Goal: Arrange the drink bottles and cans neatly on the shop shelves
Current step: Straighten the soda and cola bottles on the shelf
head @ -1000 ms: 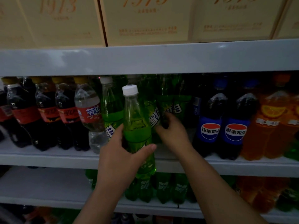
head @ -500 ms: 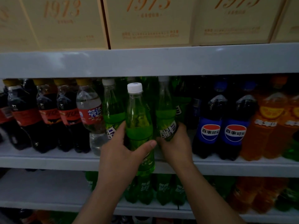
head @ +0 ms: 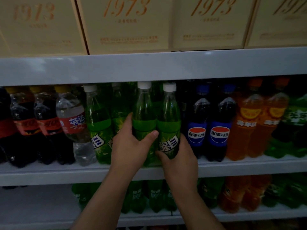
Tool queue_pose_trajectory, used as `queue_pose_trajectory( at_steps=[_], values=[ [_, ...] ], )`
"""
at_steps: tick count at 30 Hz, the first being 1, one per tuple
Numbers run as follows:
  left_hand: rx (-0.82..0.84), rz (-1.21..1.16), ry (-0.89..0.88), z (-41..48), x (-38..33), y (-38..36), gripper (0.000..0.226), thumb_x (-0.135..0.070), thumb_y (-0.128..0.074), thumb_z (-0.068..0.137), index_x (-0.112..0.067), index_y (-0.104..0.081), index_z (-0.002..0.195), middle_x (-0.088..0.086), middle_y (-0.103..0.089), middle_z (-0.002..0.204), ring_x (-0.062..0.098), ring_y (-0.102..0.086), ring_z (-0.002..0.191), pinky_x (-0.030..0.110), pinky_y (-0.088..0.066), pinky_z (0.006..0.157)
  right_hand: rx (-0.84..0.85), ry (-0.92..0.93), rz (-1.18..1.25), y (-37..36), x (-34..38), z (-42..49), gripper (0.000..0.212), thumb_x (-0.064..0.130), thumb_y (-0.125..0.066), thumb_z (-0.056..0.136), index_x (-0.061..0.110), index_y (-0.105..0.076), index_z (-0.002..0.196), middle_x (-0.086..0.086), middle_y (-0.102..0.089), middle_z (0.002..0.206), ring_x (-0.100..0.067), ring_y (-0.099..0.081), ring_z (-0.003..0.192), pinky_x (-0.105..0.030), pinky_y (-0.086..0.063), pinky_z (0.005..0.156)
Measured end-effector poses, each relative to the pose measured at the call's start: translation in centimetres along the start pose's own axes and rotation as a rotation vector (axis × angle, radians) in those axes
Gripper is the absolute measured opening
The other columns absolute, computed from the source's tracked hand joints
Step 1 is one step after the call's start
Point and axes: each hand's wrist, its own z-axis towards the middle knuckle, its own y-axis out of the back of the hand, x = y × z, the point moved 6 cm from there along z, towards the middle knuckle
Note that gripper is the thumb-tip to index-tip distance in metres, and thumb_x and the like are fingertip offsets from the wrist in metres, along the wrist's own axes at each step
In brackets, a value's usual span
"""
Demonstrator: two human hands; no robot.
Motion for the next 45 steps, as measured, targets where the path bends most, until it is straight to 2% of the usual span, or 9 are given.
queue_pose_trajectory(
  at_steps=[6, 8, 10, 12, 14, 16, 22, 35, 45],
  values=[
    [0.036, -0.040, 0.048, 0.6, 1.1, -1.3, 0.052, -0.043, -0.076, 0.073, -0.043, -0.053, 0.120, -0.031, -0.064, 0.100, -0.016, -0.058, 0.092, 0.009, -0.045, 0.075, -0.038, 0.082, -0.040, -0.3, -0.2, -0.4, 0.085, 0.038, -0.073, 0.079, 0.022, -0.026, 0.147, 0.001, -0.041, 0.141, -0.011, -0.043, 0.123, -0.023, -0.039, 0.097],
    [0.057, -0.020, 0.048, 0.8, 1.2, -1.2, 0.050, -0.051, -0.072, 0.070, -0.051, -0.051, 0.116, -0.034, -0.063, 0.099, -0.018, -0.057, 0.091, 0.005, -0.045, 0.071, -0.040, 0.103, -0.086, -0.6, -0.3, -0.8, 0.089, 0.041, -0.069, 0.082, 0.021, -0.016, 0.151, -0.002, -0.036, 0.147, -0.014, -0.040, 0.127, -0.026, -0.038, 0.095],
    [0.088, -0.022, 0.068, 1.0, 1.5, -1.0, 0.049, -0.050, -0.065, 0.068, -0.058, -0.048, 0.113, -0.037, -0.061, 0.098, -0.017, -0.057, 0.089, 0.012, -0.048, 0.073, -0.071, 0.121, -0.185, -0.6, -0.1, -1.3, 0.091, 0.043, -0.066, 0.083, 0.016, -0.011, 0.151, -0.007, -0.038, 0.148, -0.020, -0.045, 0.126, -0.032, -0.045, 0.091],
    [0.122, -0.036, 0.084, 1.0, 1.7, -0.9, 0.055, -0.046, -0.062, 0.067, -0.057, -0.046, 0.117, -0.035, -0.062, 0.101, -0.014, -0.058, 0.091, 0.026, -0.051, 0.082, -0.164, 0.164, -0.293, -0.3, 0.2, -1.7, 0.090, 0.040, -0.072, 0.078, 0.004, -0.026, 0.147, -0.015, -0.050, 0.138, -0.028, -0.057, 0.116, -0.036, -0.053, 0.079],
    [0.148, -0.040, 0.061, 1.0, 1.7, -0.8, 0.057, -0.046, -0.064, 0.068, -0.059, -0.045, 0.120, -0.034, -0.061, 0.107, -0.012, -0.057, 0.100, 0.029, -0.050, 0.088, -0.274, 0.233, -0.371, 0.1, 0.2, -2.0, 0.084, 0.037, -0.076, 0.074, -0.003, -0.039, 0.139, -0.021, -0.054, 0.130, -0.033, -0.059, 0.111, -0.039, -0.054, 0.077],
    [0.175, -0.056, 0.045, 0.8, 1.8, -0.7, 0.061, -0.047, -0.068, 0.067, -0.057, -0.045, 0.123, -0.032, -0.061, 0.113, -0.008, -0.057, 0.106, 0.033, -0.050, 0.092, -0.321, 0.274, -0.379, 0.4, 0.1, -2.1, 0.079, 0.037, -0.075, 0.075, -0.002, -0.043, 0.136, -0.021, -0.052, 0.127, -0.032, -0.052, 0.110, -0.040, -0.051, 0.082],
    [0.206, -0.005, 0.016, 0.7, 2.3, -0.8, 0.077, -0.038, -0.074, 0.070, -0.049, -0.036, 0.136, -0.031, -0.058, 0.119, -0.006, -0.055, 0.113, 0.037, -0.050, 0.097, -0.283, 0.262, -0.294, 0.2, 0.1, -1.9, 0.074, 0.034, -0.073, 0.077, 0.002, -0.043, 0.137, -0.018, -0.054, 0.126, -0.029, -0.063, 0.098, -0.031, -0.054, 0.061],
    [0.199, 0.001, -0.014, 0.3, 1.2, -1.6, 0.071, -0.025, -0.075, 0.078, -0.040, -0.039, 0.137, -0.026, -0.059, 0.121, -0.009, -0.055, 0.111, 0.033, -0.050, 0.097, -0.322, 0.323, -0.226, 0.3, -0.7, -1.6, 0.061, 0.024, -0.068, 0.083, 0.002, -0.045, 0.135, -0.014, -0.047, 0.125, -0.017, -0.049, 0.100, -0.026, -0.051, 0.063],
    [0.183, 0.019, -0.022, -0.2, 0.6, -1.6, 0.073, -0.024, -0.073, 0.081, -0.036, -0.035, 0.141, -0.019, -0.057, 0.128, -0.002, -0.053, 0.118, 0.037, -0.048, 0.100, -0.293, 0.332, -0.152, 0.5, -0.9, -1.9, 0.066, 0.023, -0.069, 0.081, 0.005, -0.041, 0.137, -0.012, -0.043, 0.125, -0.019, -0.054, 0.097, -0.020, -0.045, 0.071]
  ],
)
